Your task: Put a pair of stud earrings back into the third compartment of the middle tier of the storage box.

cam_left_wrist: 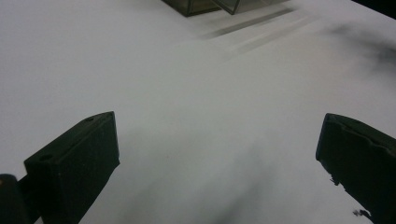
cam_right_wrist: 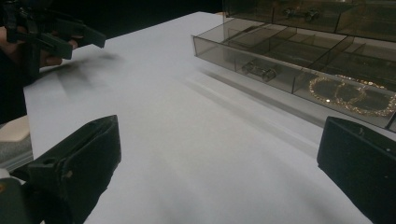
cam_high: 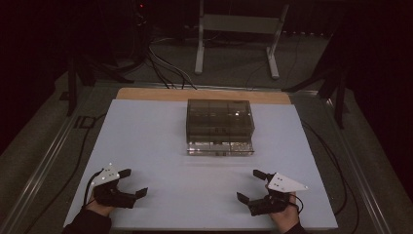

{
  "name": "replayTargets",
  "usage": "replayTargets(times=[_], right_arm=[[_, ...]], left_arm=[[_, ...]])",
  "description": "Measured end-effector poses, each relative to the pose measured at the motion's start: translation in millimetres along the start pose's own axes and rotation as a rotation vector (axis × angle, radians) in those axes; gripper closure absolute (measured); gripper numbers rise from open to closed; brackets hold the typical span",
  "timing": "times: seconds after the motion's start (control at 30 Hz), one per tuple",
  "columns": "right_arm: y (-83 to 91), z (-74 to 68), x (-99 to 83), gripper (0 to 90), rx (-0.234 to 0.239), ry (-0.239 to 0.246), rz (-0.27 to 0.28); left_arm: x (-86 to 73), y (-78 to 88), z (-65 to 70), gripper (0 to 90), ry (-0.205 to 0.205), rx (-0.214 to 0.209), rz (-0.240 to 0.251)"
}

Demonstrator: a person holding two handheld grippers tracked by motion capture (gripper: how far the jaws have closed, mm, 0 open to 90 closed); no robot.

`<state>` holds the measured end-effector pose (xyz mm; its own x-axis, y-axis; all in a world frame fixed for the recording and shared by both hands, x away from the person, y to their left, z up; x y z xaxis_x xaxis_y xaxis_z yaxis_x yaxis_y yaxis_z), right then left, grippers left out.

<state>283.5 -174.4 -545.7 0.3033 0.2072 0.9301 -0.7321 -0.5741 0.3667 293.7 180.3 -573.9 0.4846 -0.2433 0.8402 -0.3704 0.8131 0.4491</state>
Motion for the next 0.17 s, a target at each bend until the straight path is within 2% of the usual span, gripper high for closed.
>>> replayTargets(times=[0.17], right_arm=[[0.1,-0.1,-0.3,0.0,0.0,0.001,-0.003]], left_arm=[[0.8,0.9,0.5,0.5,-0.001,0.0,0.005]])
Point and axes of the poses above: each handheld gripper's, and its own axes: y roughly backward along the jaws, x roughly out of its top, z roughly to its right, the point moved 10 cm from there along -y, roughly forward along the jaws, and after that the axes turned 14 degrees about -x, right-handed, at the moved point
